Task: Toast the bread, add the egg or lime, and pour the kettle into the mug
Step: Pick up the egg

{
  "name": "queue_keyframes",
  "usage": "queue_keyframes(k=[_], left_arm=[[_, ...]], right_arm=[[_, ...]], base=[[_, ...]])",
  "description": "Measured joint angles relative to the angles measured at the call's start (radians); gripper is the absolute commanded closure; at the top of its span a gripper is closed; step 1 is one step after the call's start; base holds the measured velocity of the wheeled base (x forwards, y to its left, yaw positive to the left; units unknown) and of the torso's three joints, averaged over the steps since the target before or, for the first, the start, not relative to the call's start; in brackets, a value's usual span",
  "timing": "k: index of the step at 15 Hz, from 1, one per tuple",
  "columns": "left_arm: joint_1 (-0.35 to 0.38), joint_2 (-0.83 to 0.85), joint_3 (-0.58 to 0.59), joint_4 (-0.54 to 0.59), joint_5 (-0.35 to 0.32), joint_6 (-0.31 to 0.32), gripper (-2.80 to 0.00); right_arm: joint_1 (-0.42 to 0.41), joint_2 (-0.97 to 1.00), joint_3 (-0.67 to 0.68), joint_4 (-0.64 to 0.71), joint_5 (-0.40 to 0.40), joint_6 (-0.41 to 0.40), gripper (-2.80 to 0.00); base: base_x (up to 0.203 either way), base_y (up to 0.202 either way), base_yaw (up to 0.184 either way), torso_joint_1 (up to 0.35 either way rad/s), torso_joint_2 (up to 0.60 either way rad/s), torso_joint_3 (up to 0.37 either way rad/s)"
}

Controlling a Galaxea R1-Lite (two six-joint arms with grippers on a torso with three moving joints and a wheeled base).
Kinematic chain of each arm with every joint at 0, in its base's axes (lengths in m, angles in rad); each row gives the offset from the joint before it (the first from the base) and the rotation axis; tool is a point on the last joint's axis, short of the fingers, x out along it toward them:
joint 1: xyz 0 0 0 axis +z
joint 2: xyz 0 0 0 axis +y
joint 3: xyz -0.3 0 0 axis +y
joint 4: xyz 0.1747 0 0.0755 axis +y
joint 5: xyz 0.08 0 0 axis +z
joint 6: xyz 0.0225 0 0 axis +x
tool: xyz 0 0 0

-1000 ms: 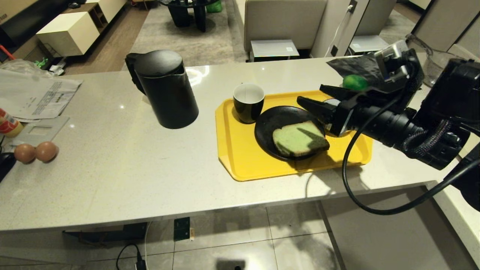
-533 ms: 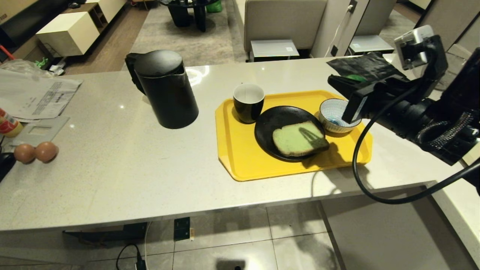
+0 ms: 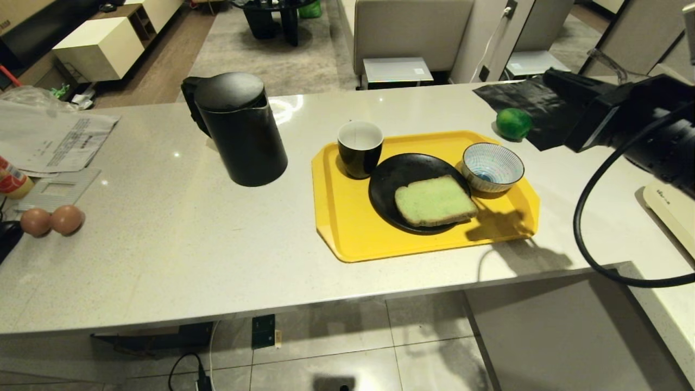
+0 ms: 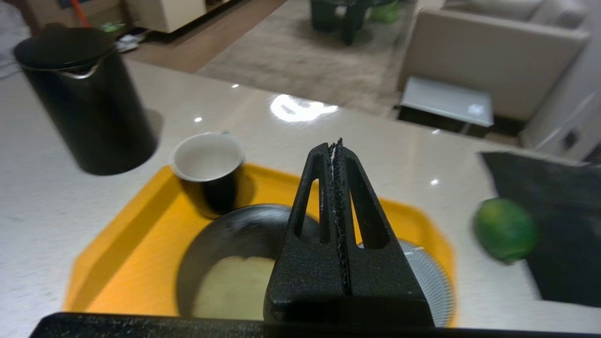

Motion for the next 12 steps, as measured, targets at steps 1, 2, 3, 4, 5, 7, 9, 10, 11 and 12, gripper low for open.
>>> queue_keyframes(k=[1, 2, 3, 4, 5, 7, 9, 10, 11, 12], left_arm=[[0.0, 0.0, 0.0, 0.0, 0.0, 0.0, 0.0], [0.0, 0.0, 0.0, 0.0, 0.0, 0.0, 0.0], [0.0, 0.0, 0.0, 0.0, 0.0, 0.0, 0.0], [0.0, 0.0, 0.0, 0.0, 0.0, 0.0, 0.0], [0.0, 0.0, 0.0, -0.001, 0.0, 0.0, 0.0], [0.0, 0.0, 0.0, -0.001, 0.0, 0.0, 0.0], [0.0, 0.0, 0.0, 0.0, 0.0, 0.0, 0.0], [0.0, 0.0, 0.0, 0.0, 0.0, 0.0, 0.0], [0.0, 0.0, 0.0, -0.001, 0.0, 0.0, 0.0], [0.0, 0.0, 0.0, 0.0, 0.0, 0.0, 0.0]], right_arm=[[-0.032, -0.023, -0.004, 0.002, -0.006, -0.022, 0.0], [-0.072, -0.051, -0.014, 0.002, -0.02, -0.056, 0.0], [-0.104, -0.084, -0.017, 0.002, -0.044, -0.092, 0.0], [-0.127, -0.12, -0.013, 0.002, -0.073, -0.112, 0.0], [-0.143, -0.161, 0.007, 0.003, -0.101, -0.121, 0.0], [-0.161, -0.258, 0.096, 0.004, -0.134, -0.133, 0.0], [-0.167, -0.373, 0.229, 0.005, -0.148, -0.156, 0.0], [-0.175, -0.435, 0.291, 0.011, -0.155, -0.159, 0.0], [-0.193, -0.499, 0.346, 0.032, -0.161, -0.147, 0.0], [-0.219, -0.564, 0.392, 0.066, -0.161, -0.119, 0.0]], base=[[0.0, 0.0, 0.0, 0.0, 0.0, 0.0], [0.0, 0.0, 0.0, 0.0, 0.0, 0.0], [0.0, 0.0, 0.0, 0.0, 0.0, 0.0], [0.0, 0.0, 0.0, 0.0, 0.0, 0.0], [0.0, 0.0, 0.0, 0.0, 0.0, 0.0], [0.0, 0.0, 0.0, 0.0, 0.0, 0.0], [0.0, 0.0, 0.0, 0.0, 0.0, 0.0], [0.0, 0.0, 0.0, 0.0, 0.0, 0.0], [0.0, 0.0, 0.0, 0.0, 0.0, 0.0], [0.0, 0.0, 0.0, 0.0, 0.0, 0.0]])
